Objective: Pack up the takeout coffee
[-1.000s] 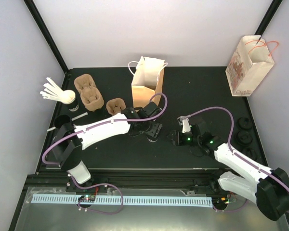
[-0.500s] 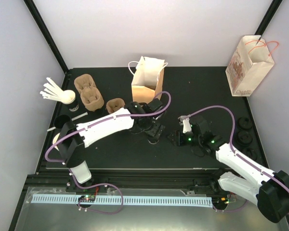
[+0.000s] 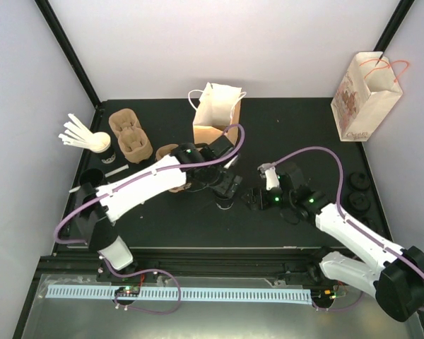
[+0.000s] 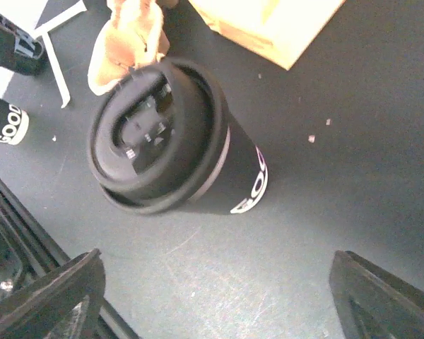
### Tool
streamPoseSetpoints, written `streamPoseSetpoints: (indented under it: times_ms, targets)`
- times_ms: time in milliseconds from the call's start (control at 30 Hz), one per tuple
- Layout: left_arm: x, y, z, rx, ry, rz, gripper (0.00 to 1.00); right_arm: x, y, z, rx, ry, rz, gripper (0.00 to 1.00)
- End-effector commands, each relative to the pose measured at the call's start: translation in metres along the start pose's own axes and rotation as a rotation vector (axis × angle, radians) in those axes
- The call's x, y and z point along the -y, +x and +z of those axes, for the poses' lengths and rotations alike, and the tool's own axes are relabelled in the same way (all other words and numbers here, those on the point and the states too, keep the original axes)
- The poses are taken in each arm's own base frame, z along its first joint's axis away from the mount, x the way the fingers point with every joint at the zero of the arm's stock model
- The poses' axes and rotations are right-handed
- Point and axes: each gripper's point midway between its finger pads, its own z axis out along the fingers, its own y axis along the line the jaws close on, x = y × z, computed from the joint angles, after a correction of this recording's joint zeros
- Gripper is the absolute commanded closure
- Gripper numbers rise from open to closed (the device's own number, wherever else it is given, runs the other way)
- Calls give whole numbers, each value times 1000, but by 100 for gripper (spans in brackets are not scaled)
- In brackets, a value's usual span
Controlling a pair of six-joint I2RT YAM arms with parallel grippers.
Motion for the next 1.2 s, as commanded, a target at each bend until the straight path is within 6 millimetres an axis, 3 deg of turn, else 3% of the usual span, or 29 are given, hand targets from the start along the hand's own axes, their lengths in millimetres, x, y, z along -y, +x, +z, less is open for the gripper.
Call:
streamPoseSetpoints:
  times_ms: [0, 67, 300, 467, 833, 1167]
  targets:
    - [-33, -2, -35, 110, -9, -55, 3, -3, -26, -12, 4, 80, -97, 7]
    - [-54, 3, -42, 151, -12, -105, 2, -4, -32, -14, -15, 120, -117, 0]
    - [-127, 22, -83, 375, -23, -289, 1, -16, -43, -6, -97, 239, -214, 0]
    - [-164, 36, -110, 497, -15, -426, 1, -31, -48, 10, -140, 317, -284, 0]
    - [-169, 45, -98, 462, 45, -432, 1, -46, -42, 49, -241, 389, -372, 6]
    - [-172, 45, -96, 456, 28, -416, 1, -42, -38, 64, -278, 457, -405, 14]
